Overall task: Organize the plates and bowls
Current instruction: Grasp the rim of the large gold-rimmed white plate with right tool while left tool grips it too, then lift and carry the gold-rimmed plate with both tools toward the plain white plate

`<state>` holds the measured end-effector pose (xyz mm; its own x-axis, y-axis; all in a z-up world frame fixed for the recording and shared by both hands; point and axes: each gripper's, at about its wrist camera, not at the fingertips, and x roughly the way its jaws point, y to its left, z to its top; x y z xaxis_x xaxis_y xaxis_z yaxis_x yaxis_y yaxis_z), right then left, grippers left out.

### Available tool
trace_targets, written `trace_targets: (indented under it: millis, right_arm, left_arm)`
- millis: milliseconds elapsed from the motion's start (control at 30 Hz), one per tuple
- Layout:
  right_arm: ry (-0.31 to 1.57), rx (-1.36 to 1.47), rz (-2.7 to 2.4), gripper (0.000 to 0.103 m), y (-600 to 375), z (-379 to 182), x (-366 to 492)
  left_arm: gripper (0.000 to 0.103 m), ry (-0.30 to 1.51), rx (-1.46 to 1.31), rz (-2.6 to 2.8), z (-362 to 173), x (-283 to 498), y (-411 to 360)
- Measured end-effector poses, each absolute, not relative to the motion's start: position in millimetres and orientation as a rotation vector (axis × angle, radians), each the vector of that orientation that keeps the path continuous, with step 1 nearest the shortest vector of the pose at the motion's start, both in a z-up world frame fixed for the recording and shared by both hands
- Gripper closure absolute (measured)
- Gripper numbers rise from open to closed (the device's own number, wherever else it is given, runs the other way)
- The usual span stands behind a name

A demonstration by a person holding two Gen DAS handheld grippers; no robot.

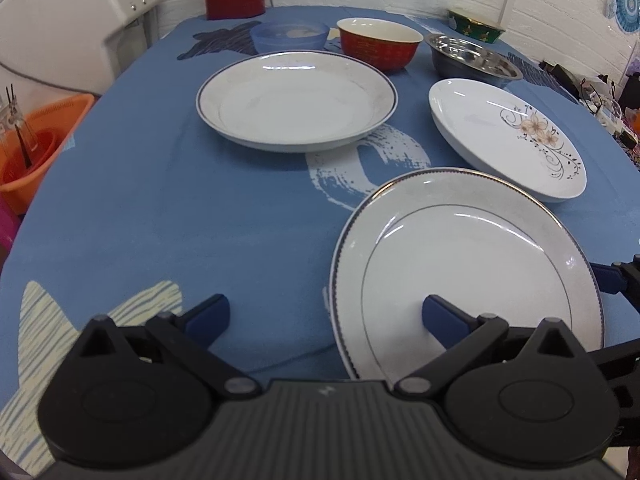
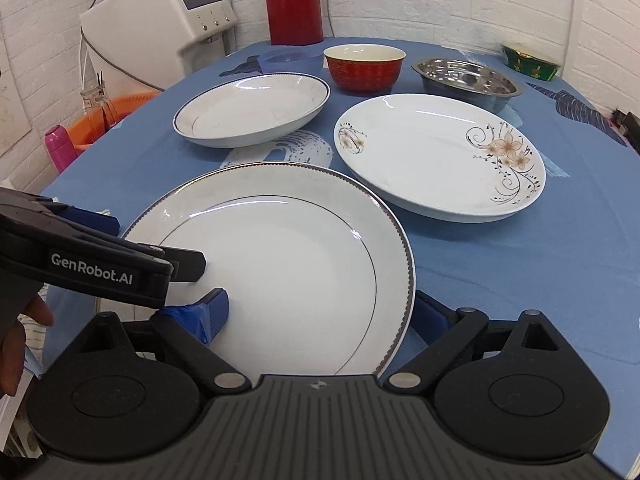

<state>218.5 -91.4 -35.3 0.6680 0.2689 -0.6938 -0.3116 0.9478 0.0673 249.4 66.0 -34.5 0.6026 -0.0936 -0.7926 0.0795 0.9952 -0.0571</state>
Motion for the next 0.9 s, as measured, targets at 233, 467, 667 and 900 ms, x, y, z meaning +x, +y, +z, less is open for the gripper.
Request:
trace_targets:
  millis: [233,467,667,900]
  right_arm:
    - [0.746,-0.039,0.317,0.038,-93,-33,215]
    - [0.735,-0.002,0.308,0.038,-79,-22,205]
    - [0.693,0.019,0.397,0.035,-47,-12,206]
    - [0.673,0.012,0.512,0.034,6,-10,230]
  left_arm:
    - [0.059,0.874,-0.025,-0.195,-26,243,53]
    - [0.064,0.908,-0.11,-0.181,-21,234,69]
    - [0.064,0.869,-0.133,-0.076,-7,221,103]
    - [0.064,0.821,-0.129,0.056,0,222,158]
